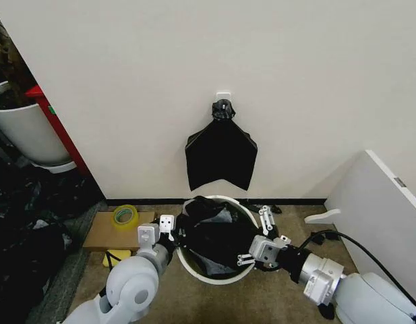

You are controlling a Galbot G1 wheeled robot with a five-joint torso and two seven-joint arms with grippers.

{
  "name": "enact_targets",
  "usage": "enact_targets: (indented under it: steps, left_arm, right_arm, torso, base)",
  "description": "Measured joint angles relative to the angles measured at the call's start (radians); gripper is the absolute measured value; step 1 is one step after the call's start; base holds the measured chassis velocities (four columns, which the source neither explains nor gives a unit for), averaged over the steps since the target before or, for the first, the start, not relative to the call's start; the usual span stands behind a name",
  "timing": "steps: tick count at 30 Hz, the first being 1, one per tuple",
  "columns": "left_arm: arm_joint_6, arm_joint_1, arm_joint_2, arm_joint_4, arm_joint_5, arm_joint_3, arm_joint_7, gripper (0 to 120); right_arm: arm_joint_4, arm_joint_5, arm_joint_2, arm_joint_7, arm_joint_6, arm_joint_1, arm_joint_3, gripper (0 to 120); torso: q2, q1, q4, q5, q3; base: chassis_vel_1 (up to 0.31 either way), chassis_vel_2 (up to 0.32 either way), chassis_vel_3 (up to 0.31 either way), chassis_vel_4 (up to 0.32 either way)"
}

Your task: Place the garbage bag over the trash bin.

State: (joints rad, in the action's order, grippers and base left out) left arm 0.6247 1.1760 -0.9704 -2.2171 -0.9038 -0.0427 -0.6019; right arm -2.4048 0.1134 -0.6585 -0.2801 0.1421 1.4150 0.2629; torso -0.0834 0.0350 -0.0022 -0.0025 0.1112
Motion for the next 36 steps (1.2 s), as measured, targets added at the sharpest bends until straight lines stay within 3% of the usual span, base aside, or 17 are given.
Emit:
enact_targets:
  steps: [4, 7, 13, 26, 30, 34, 36]
  left_arm:
    - [0.015, -0.100, 0.015, 0.032, 0.009, 0.058, 0.021, 0]
    - [0.026, -0.174, 0.015, 0.058, 0.014, 0.093, 0.027, 0]
    - [0.045, -0.207, 0.015, 0.078, 0.038, 0.121, 0.033, 0]
    - [0.048, -0.202, 0.025, 0.083, 0.074, 0.128, 0.061, 0]
    - [0.048, -0.202, 0.024, 0.082, 0.064, 0.126, 0.065, 0]
    - [0.048, -0.203, 0.028, 0.081, 0.062, 0.126, 0.067, 0]
    - [0.048, -0.202, 0.035, 0.076, 0.062, 0.125, 0.070, 0]
  right_arm:
    - [0.005, 0.017, 0.002, -0.013, 0.016, -0.026, -0.022, 100]
    - [0.008, 0.033, 0.004, -0.014, 0.040, -0.032, -0.028, 100]
    - [0.037, 0.040, 0.001, 0.013, 0.061, -0.100, -0.081, 91]
    - [0.105, 0.056, -0.017, 0.030, 0.100, -0.240, -0.187, 56]
    - [0.107, 0.051, -0.006, 0.029, 0.104, -0.259, -0.207, 37]
    - [0.114, 0.050, -0.007, 0.030, 0.105, -0.260, -0.212, 29]
    - [0.117, 0.049, -0.009, 0.030, 0.106, -0.258, -0.214, 18]
  torso:
    - [0.000, 0.000, 0.0003, -0.0001, 0.000]
    - [0.000, 0.000, -0.0011, -0.0002, 0.000]
    - [0.000, 0.000, 0.0001, -0.0002, 0.000]
    - [0.000, 0.000, 0.0000, 0.0000, 0.000]
    - [0.000, 0.000, -0.0001, -0.0001, 0.000]
    - [0.000, 0.000, -0.0001, -0.0001, 0.000]
    - [0.000, 0.000, 0.0000, 0.0000, 0.000]
  base:
    - [0.000, 0.000, 0.000, 0.000]
    - [0.000, 0.000, 0.000, 0.000]
    - [0.000, 0.000, 0.000, 0.000]
    - [0.000, 0.000, 0.000, 0.000]
    - [0.000, 0.000, 0.000, 0.000]
    - [0.000, 0.000, 0.000, 0.000]
    - [0.000, 0.000, 0.000, 0.000]
